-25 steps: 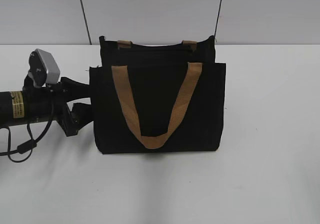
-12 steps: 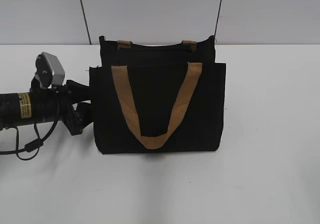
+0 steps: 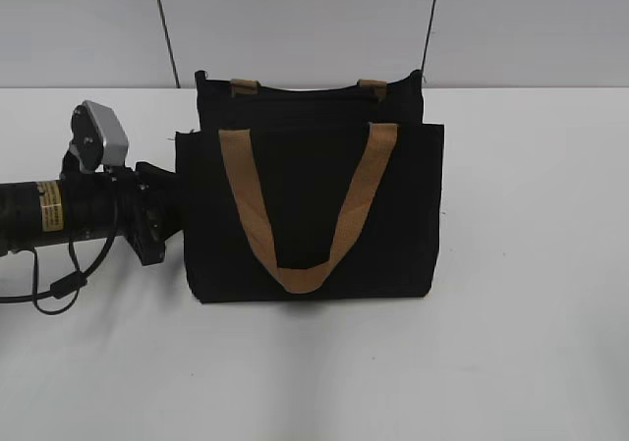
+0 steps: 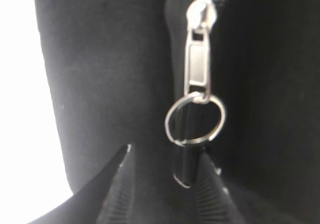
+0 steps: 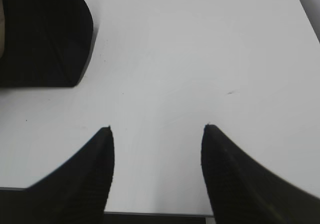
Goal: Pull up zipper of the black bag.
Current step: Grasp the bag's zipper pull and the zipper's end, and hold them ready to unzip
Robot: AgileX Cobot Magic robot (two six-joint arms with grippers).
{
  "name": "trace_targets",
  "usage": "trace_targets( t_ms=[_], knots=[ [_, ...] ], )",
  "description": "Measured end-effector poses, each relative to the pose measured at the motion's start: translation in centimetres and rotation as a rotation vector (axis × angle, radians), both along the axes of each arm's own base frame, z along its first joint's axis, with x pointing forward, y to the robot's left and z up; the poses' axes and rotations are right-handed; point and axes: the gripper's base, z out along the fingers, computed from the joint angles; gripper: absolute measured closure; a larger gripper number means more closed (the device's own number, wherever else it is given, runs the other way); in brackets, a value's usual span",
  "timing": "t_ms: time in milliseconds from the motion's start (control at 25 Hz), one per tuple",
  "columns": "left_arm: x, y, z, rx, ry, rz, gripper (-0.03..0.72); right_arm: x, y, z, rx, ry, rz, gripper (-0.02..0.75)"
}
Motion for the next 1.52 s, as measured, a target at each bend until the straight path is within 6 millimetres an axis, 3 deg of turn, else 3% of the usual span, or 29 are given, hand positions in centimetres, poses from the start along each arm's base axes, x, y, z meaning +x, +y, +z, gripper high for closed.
trace_targets(
  t_ms=[400,680,1000,1240,1520],
  knots=[
    [0.0,0.0,0.0,-0.002,-0.002,-0.001,0.464,0.0,0.0,0.0,0.0,-0.001,0.0,0.302],
    [-0.2,-0.9,0.1,-0.002,-0.004,-0.028,0.631,0.0,0.0,0.0,0.0,-0.001,0.0,0.302],
    [0.0,-0.7,0.1,-0.062,0.149,0.059,0.669,0.0,0.0,0.0,0.0,-0.001,0.0,0.302],
    [-1.0,0.5,3.5,-0.026,0.135,0.141,0.673,0.0,0.0,0.0,0.0,-0.001,0.0,0.302],
    [-2.8,0.9,9.5,-0.07,0.038,0.175,0.673,0.0,0.0,0.0,0.0,-0.001,0.0,0.302]
  ],
)
